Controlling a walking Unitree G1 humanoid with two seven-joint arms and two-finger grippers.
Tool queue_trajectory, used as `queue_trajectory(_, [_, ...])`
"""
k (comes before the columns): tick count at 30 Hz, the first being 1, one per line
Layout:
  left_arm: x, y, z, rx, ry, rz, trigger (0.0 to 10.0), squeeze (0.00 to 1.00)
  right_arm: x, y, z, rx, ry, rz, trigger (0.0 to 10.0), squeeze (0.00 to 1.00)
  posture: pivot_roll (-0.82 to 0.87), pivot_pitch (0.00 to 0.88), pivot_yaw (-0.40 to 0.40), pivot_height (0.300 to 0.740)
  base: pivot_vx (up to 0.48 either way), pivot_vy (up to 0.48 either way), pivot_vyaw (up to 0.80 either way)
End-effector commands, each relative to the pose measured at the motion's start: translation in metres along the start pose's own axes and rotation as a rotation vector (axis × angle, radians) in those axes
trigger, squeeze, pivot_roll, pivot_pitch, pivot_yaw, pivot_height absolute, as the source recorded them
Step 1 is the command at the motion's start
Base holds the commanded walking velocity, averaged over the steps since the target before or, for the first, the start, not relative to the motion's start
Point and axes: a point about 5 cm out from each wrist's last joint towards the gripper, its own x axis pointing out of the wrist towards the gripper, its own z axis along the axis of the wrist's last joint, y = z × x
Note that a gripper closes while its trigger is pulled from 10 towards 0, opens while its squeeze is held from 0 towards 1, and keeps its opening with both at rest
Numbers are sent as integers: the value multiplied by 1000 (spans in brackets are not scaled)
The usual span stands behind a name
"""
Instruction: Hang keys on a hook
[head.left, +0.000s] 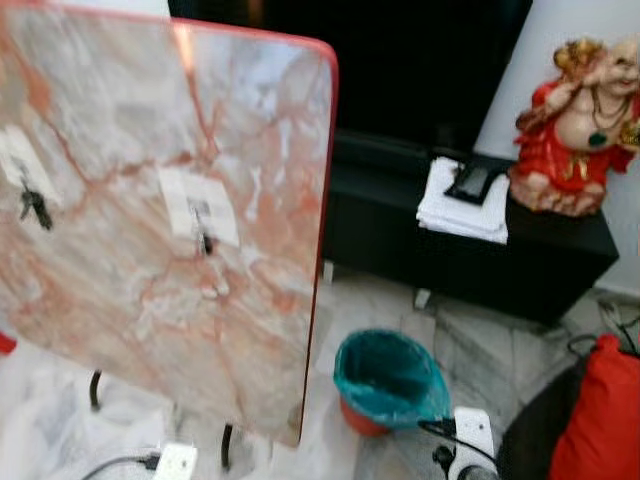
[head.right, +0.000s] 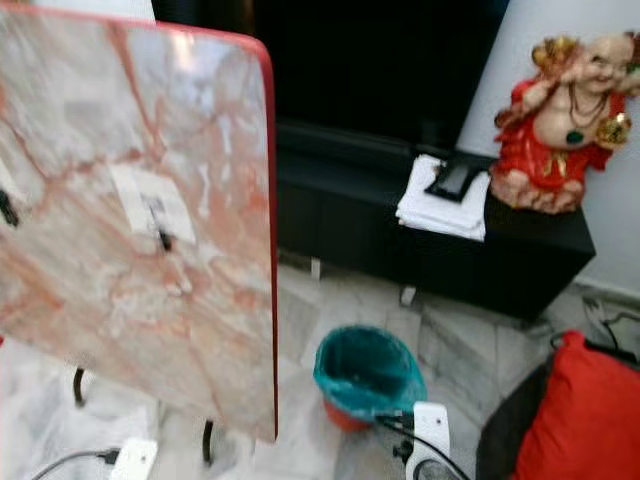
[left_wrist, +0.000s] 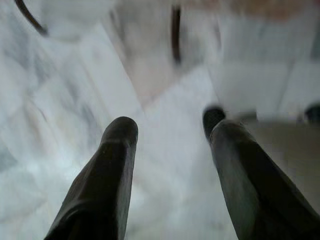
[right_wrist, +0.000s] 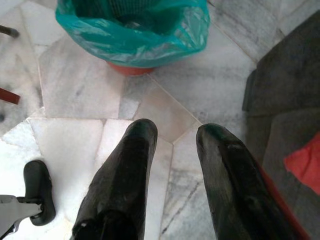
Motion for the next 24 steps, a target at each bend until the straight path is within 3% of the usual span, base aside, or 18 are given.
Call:
queue_trajectory(1, [1,0,-4,25,24,27,10000,0,0,-2,-1,-8,6,-6,10000,0,62,0,-78,740,0,0,0])
queue_trajectory(7, [7,2,26,8,-79,52,10000,0,0,-4,-1,-27,14,-14,10000,0,67,0,-79,740,0,0,0])
queue_trajectory(11, [7,2,19,40,-58,52,10000,0,0,-3,-2,-35,13,-4,10000,0,62,0,-75,740,0,0,0])
queue_trajectory(24, [1,-1,-17,21,32,51,10000,0,0,-3,-2,-55,23,2,10000,0,76,0,-81,740,0,326,0])
